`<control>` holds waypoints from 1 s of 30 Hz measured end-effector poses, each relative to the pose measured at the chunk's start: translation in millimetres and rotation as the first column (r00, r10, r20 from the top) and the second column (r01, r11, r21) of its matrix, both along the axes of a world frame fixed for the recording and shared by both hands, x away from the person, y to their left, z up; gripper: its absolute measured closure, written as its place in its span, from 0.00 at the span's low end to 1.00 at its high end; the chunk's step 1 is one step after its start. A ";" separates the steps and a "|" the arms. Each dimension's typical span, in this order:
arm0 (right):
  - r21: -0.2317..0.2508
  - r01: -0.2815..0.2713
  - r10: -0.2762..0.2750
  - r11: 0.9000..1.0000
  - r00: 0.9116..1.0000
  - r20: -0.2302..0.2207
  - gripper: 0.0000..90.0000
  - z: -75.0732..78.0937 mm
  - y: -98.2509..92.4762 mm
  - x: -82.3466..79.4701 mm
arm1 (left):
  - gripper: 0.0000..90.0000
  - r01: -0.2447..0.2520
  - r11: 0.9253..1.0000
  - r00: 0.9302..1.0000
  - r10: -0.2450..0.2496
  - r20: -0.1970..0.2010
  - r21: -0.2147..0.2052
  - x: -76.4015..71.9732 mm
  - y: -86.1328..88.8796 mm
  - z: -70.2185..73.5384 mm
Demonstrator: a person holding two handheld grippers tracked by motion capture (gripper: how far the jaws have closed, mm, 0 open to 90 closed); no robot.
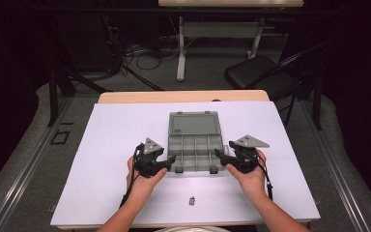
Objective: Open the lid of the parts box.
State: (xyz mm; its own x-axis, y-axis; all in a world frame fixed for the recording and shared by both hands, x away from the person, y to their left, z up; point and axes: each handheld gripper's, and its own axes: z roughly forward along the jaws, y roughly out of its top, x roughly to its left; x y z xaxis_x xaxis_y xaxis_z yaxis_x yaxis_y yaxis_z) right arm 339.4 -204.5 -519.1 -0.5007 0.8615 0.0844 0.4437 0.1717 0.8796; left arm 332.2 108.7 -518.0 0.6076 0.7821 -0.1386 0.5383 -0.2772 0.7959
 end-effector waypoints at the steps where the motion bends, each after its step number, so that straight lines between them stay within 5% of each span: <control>1: 0.001 0.000 0.000 1.000 1.000 -0.003 0.33 -0.2 -0.3 -5.6 | 0.42 0.000 1.000 1.000 0.000 0.000 0.000 0.0 0.0 0.0; 3: -0.021 -0.017 0.017 1.000 1.000 0.003 0.28 -0.7 -1.1 -15.7 | 0.38 0.059 0.998 0.998 -0.059 0.004 -0.017 -9.0 -2.0 1.4; 8: 0.013 -0.073 0.072 0.997 0.997 0.021 0.21 -0.6 -5.9 -30.7 | 0.29 0.127 0.991 0.991 -0.126 0.034 -0.035 -19.7 -2.8 4.0; 10: 0.045 -0.091 0.089 0.995 0.995 0.038 0.20 -0.3 -9.6 -32.1 | 0.23 0.194 0.980 0.980 -0.192 0.053 -0.048 -25.0 -3.1 2.0; 11: 0.045 -0.091 0.089 0.995 0.995 0.038 0.20 -0.3 -9.6 -32.1 | 0.23 0.194 0.980 0.980 -0.192 0.053 -0.048 -25.0 -3.1 2.0; 14: 0.033 -0.103 0.100 0.994 0.992 0.070 0.19 1.9 -10.6 -31.2 | 0.22 0.261 0.965 0.964 -0.258 0.066 -0.041 -28.9 -6.2 -0.9; 19: 0.020 -0.109 0.106 0.994 0.989 0.107 0.18 2.2 -10.3 -31.6 | 0.20 0.292 0.954 0.956 -0.289 0.050 -0.065 -27.9 -10.9 -2.4; 22: 0.008 -0.100 0.099 0.995 0.991 0.086 0.17 1.3 -8.8 -30.6 | 0.20 0.316 0.945 0.949 -0.314 0.037 -0.082 -27.4 -13.7 -4.0; 30: -0.003 -0.098 0.098 0.995 0.992 0.082 0.17 0.6 -6.8 -31.8 | 0.20 0.297 0.946 0.955 -0.297 0.017 -0.129 -29.6 -14.4 -1.3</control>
